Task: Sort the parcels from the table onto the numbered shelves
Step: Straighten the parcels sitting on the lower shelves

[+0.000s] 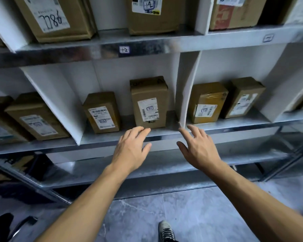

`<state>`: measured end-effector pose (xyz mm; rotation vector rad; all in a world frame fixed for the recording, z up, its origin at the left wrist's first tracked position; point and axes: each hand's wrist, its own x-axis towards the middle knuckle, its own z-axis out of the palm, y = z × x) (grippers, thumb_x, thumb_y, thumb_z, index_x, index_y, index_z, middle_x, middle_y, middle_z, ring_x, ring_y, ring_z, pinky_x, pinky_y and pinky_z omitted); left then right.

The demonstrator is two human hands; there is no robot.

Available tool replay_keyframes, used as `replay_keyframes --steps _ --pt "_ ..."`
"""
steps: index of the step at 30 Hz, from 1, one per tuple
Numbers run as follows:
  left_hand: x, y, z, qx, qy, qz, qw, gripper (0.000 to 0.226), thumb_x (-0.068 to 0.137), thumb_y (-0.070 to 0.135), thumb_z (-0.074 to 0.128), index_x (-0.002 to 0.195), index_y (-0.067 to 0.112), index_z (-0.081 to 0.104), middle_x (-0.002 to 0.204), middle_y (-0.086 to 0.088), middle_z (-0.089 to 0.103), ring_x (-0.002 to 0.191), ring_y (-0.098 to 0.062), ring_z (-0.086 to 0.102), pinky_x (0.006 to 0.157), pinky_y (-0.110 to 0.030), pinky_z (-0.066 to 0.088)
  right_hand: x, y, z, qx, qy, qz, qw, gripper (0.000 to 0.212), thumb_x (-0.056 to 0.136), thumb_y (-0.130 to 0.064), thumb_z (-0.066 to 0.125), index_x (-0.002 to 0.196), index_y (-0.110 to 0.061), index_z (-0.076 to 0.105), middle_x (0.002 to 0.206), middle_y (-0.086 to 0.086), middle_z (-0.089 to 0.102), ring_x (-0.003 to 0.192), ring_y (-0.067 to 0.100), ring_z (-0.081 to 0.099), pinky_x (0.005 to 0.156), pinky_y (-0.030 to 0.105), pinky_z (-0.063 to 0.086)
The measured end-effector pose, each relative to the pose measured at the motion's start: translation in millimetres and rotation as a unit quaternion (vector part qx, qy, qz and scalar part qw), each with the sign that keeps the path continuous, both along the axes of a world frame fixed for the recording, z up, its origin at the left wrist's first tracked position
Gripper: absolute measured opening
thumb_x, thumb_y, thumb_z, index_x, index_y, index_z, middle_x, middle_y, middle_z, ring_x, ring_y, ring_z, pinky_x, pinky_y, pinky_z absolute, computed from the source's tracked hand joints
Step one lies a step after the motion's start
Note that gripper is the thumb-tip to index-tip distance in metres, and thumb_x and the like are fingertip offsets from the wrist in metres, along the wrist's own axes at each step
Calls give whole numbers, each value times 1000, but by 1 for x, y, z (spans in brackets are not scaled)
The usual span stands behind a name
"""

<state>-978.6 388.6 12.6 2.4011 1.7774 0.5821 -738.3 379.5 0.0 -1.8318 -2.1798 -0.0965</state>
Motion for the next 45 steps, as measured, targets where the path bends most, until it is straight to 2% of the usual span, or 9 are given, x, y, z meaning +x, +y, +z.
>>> replay_keyframes --steps 6,10,16,19,22,26,32,40,45 --pt "53 13 3 7 9 -54 998 52 97 44 45 147 31 36 147 7 37 135 -15 30 112 -36 28 47 -3 11 -5 -5 -52 999 48 98 -44 53 140 -21 47 143 13 50 124 37 51 93 47 47" --pt "93 33 6 4 -4 -85 996 52 98 42 47 147 31 36 147 6 37 135 -15 31 113 -36 27 83 10 12 6 18 -74 997 48 97 -43 54 139 -21 48 140 14 52 120 38 54 90 48 49" --pt "164 87 18 21 -47 -106 993 53 95 39 53 145 25 41 147 2 39 133 -18 35 113 -40 31 148 68 23 13 74 -74 994 48 97 -44 53 138 -19 48 132 11 52 112 35 56 88 47 53" --pt "200 116 25 18 -79 -104 991 54 95 39 55 145 24 42 150 2 36 136 -18 32 116 -38 28 176 101 32 14 109 -43 993 49 97 -44 52 139 -19 51 136 13 51 117 34 56 95 45 51" --pt "228 142 23 21 -99 -82 992 54 95 38 55 145 24 42 151 0 34 137 -19 31 116 -36 27 192 133 37 5 172 -27 985 45 99 -37 55 141 -19 53 143 14 48 127 32 50 106 39 42" --pt "251 168 16 -11 -113 -13 994 55 95 41 55 146 30 39 154 -4 30 139 -26 30 117 -39 27 201 168 39 -27 243 -22 969 45 100 -38 55 141 -20 52 142 15 48 129 33 49 107 34 37" --pt "273 191 5 -54 -133 63 988 60 94 42 55 149 36 33 160 -2 18 143 -30 27 116 -43 29 213 207 36 -80 273 -1 959 48 100 -35 55 144 -18 49 138 18 53 125 37 51 101 36 41" --pt "284 193 -4 -45 -152 100 982 47 95 34 57 141 33 46 153 -3 28 131 -33 43 107 -46 41 227 215 11 -90 310 48 945 47 100 -28 57 146 -24 48 136 12 58 121 33 56 93 29 42" --pt "282 187 -4 -29 -155 118 980 46 95 33 57 140 29 49 153 -5 30 135 -31 40 113 -40 35 227 214 3 -84 338 78 934 45 98 -29 60 142 -23 52 132 10 61 120 29 58 97 28 44"
